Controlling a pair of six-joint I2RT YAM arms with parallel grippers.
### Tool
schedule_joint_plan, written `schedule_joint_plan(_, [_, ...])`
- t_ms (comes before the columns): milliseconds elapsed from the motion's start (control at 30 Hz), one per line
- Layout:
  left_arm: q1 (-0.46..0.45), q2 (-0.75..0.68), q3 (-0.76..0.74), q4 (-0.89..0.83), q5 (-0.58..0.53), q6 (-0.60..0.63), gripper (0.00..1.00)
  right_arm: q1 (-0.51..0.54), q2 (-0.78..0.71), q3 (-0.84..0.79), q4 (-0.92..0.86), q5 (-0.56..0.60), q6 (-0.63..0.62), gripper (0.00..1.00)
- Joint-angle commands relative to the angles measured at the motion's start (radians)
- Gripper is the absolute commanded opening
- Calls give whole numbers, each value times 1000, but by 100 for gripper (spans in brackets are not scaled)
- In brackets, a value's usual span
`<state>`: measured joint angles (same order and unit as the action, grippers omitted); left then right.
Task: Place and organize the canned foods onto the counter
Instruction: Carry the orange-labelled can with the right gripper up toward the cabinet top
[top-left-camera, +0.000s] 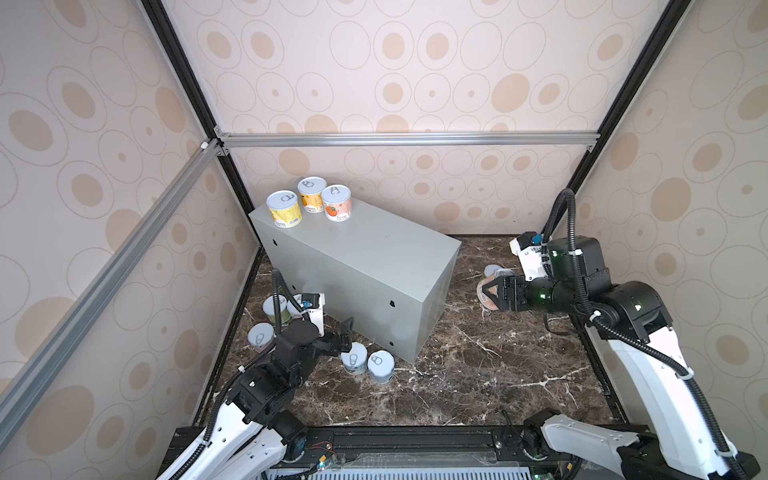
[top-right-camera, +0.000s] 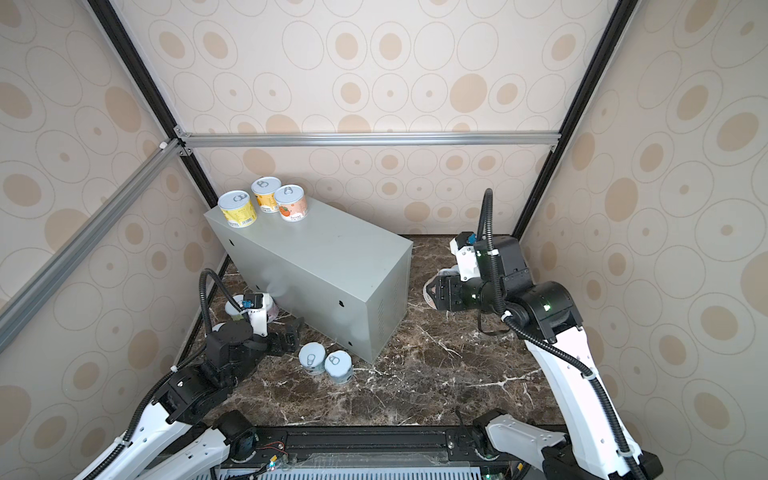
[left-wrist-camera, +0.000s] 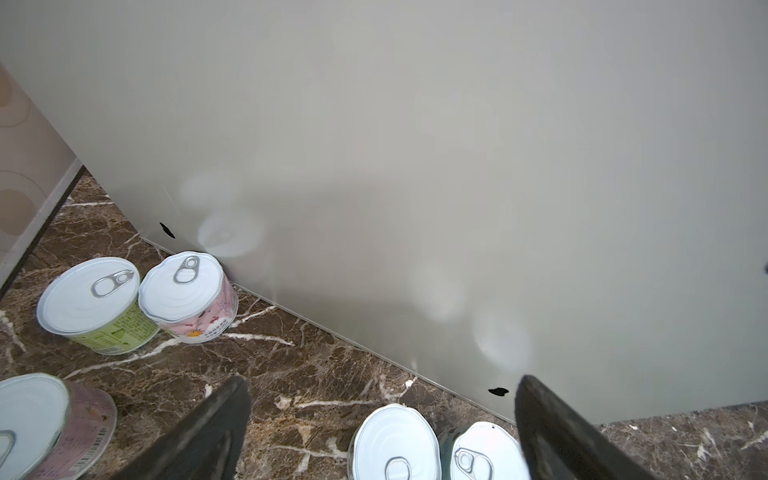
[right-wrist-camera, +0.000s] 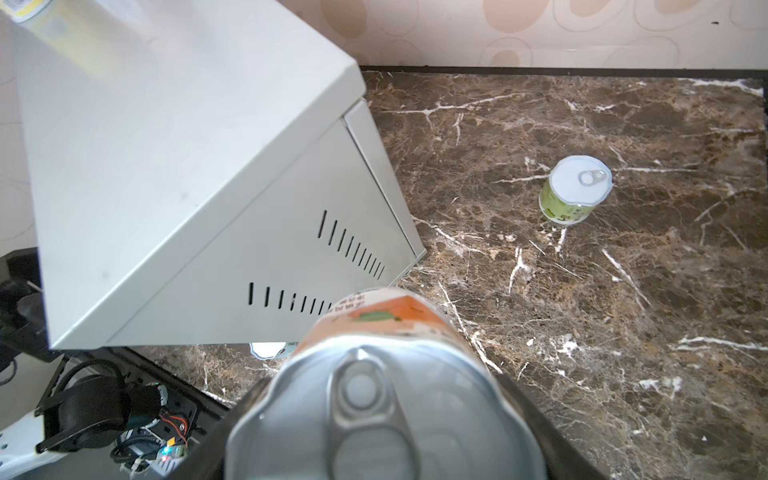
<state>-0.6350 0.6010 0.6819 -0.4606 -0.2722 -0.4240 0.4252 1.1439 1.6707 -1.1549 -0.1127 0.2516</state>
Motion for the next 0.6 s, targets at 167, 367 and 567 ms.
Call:
schedule_joint_plan(167, [3, -8, 27, 3, -25, 45, 99, 93, 103, 224, -93, 39, -47, 40])
schedule_joint_plan(367, [3, -15, 13, 10, -32, 54, 99, 196, 214, 385, -171, 111, -64, 39])
schedule_joint_plan(567, [4, -18, 3, 18, -31, 60, 99, 275, 316, 524, -218, 148, -73, 39])
